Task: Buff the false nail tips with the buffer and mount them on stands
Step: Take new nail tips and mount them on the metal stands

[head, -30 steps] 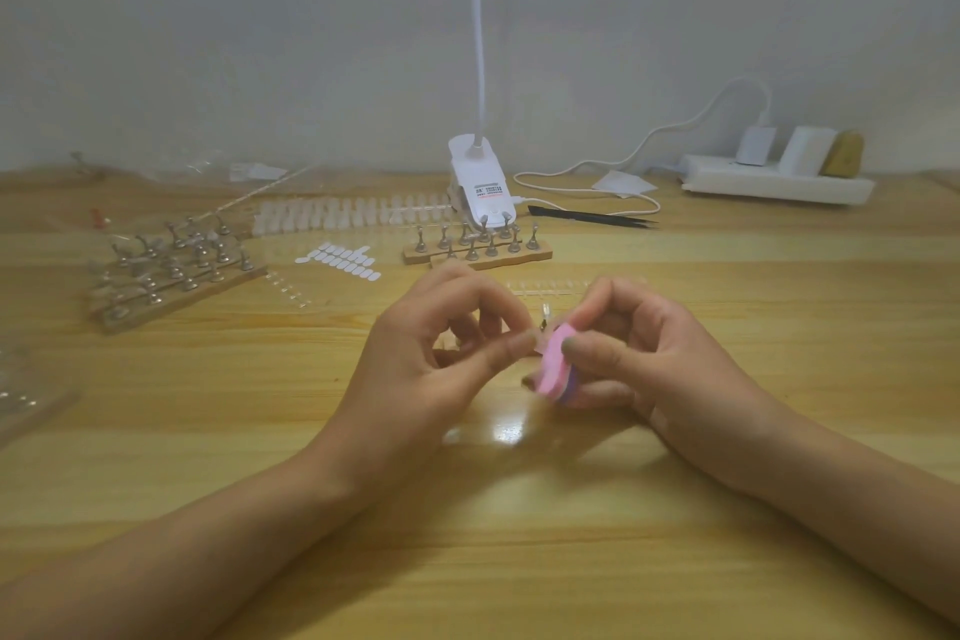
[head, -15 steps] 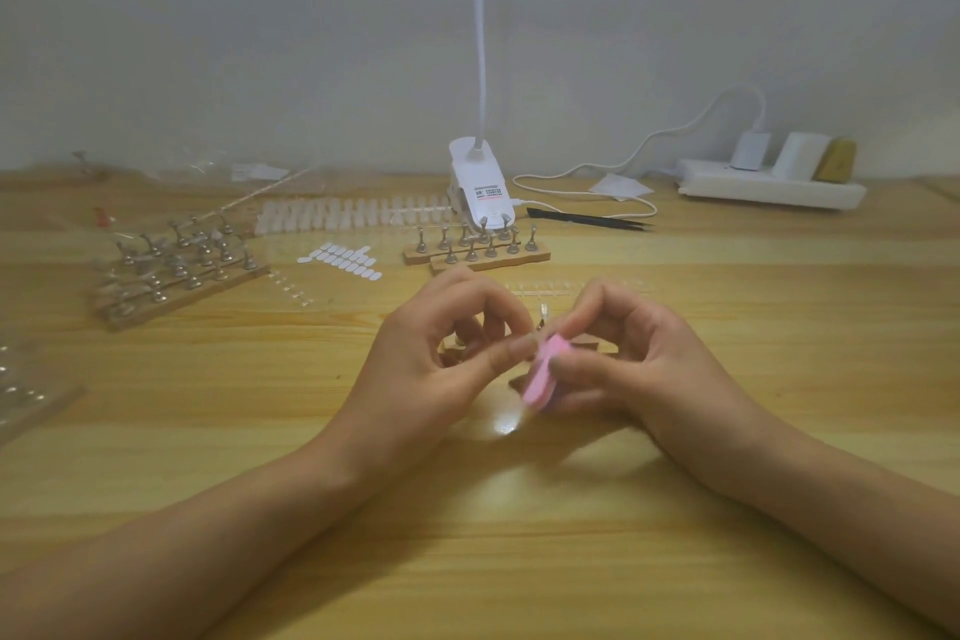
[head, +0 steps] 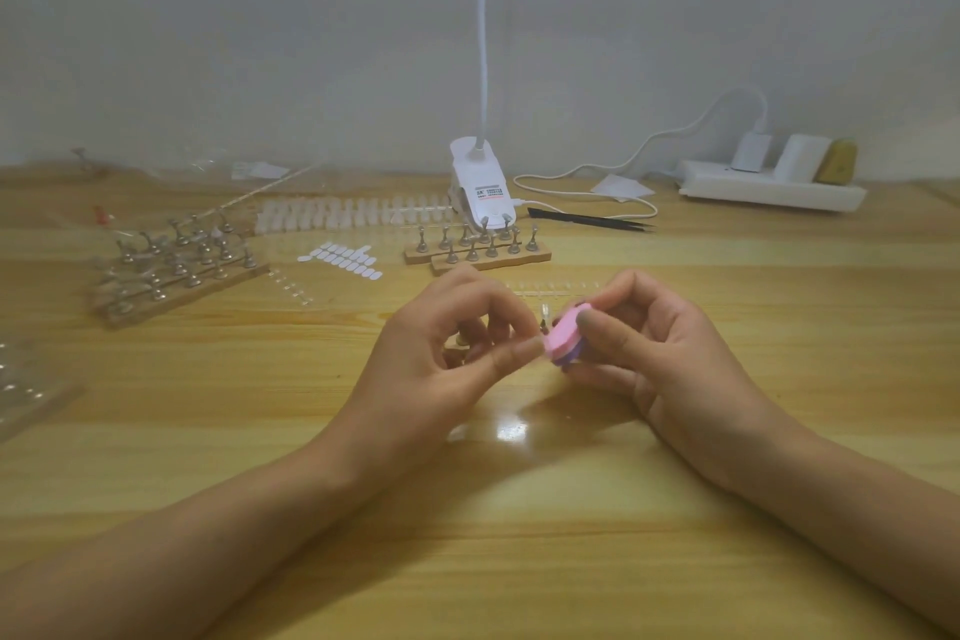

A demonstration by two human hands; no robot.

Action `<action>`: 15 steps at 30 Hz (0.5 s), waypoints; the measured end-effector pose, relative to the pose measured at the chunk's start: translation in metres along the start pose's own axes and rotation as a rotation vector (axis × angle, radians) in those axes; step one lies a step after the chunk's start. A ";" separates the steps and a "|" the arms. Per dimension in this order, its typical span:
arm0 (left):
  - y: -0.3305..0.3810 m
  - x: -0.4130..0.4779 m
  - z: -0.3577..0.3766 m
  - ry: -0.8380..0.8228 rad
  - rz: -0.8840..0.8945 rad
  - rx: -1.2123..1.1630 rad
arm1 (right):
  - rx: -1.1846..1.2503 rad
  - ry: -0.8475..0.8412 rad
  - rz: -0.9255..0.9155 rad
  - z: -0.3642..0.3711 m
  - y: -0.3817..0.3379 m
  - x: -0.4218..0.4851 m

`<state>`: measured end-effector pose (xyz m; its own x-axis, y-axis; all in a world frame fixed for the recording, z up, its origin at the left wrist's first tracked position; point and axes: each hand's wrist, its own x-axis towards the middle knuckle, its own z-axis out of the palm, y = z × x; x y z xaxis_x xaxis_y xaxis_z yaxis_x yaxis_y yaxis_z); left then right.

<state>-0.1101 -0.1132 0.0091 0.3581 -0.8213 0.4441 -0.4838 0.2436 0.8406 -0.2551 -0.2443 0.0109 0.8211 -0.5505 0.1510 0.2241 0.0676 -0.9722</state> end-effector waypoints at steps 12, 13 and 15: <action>0.004 0.000 0.000 0.014 0.005 -0.019 | -0.022 -0.071 -0.035 0.004 0.000 -0.001; 0.004 0.000 0.000 0.010 0.010 -0.018 | -0.001 -0.017 -0.043 0.004 0.000 -0.001; 0.003 0.000 0.000 0.025 0.011 -0.020 | 0.002 -0.021 -0.034 0.002 0.000 -0.001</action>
<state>-0.1115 -0.1120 0.0117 0.3726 -0.8054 0.4610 -0.4717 0.2635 0.8415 -0.2552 -0.2425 0.0112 0.8235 -0.5353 0.1878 0.2531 0.0503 -0.9661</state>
